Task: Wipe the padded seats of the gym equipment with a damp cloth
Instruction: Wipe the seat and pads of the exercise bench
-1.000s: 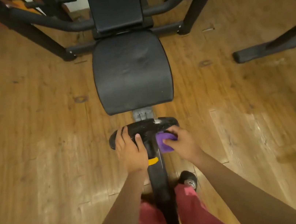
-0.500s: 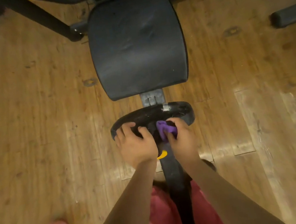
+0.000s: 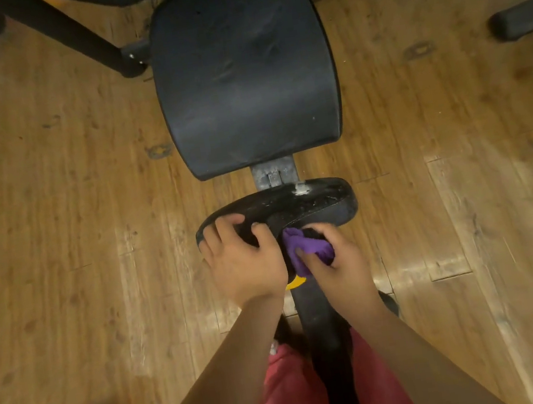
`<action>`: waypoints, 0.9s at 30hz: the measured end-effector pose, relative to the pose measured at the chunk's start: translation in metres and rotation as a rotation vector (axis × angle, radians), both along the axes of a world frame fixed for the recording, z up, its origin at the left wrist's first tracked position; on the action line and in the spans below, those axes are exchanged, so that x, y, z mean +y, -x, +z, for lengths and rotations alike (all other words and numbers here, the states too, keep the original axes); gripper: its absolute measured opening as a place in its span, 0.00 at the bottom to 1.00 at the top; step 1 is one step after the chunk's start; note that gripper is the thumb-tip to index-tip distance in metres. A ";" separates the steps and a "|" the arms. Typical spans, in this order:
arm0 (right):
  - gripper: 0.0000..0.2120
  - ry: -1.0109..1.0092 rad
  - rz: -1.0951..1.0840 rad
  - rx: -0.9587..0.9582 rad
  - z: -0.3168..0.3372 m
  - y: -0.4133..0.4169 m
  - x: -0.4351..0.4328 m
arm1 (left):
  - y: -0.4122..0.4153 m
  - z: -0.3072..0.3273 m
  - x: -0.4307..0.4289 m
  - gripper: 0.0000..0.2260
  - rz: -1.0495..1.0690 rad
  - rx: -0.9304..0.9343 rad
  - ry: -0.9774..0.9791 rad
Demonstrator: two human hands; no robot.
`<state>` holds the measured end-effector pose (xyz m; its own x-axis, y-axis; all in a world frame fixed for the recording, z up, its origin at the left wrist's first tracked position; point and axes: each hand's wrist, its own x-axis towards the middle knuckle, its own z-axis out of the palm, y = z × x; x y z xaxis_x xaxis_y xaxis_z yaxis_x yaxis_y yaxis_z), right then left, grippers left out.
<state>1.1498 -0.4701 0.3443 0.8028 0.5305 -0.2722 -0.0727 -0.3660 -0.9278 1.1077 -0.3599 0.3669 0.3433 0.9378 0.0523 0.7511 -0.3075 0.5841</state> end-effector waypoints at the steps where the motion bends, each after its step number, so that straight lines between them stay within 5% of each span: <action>1: 0.14 0.067 -0.013 -0.103 -0.012 -0.001 0.004 | 0.001 -0.002 0.000 0.17 -0.001 -0.026 -0.006; 4: 0.13 0.189 -0.125 -0.271 -0.047 -0.017 0.006 | 0.002 -0.003 0.000 0.16 -0.012 -0.102 -0.003; 9: 0.08 0.082 -0.399 -0.243 -0.075 -0.023 0.000 | 0.005 -0.004 0.002 0.16 -0.070 -0.155 0.056; 15: 0.11 -0.261 -0.192 -0.285 -0.054 0.004 0.016 | 0.010 -0.016 0.012 0.12 -0.092 -0.311 0.287; 18: 0.11 -0.152 -0.138 -0.437 -0.078 -0.019 0.004 | 0.011 -0.020 0.012 0.10 -0.124 -0.400 0.351; 22: 0.11 0.001 -0.404 -0.472 -0.101 -0.052 -0.014 | 0.011 -0.023 0.015 0.13 -0.169 -0.438 0.336; 27: 0.04 -0.231 -0.130 -0.395 -0.082 -0.014 0.010 | 0.011 -0.021 0.013 0.13 -0.171 -0.416 0.229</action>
<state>1.1643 -0.4597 0.2620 0.8849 0.4295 0.1802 0.2703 -0.1584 -0.9497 1.0968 -0.3465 0.3462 0.4868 0.8734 0.0166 0.3902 -0.2344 0.8904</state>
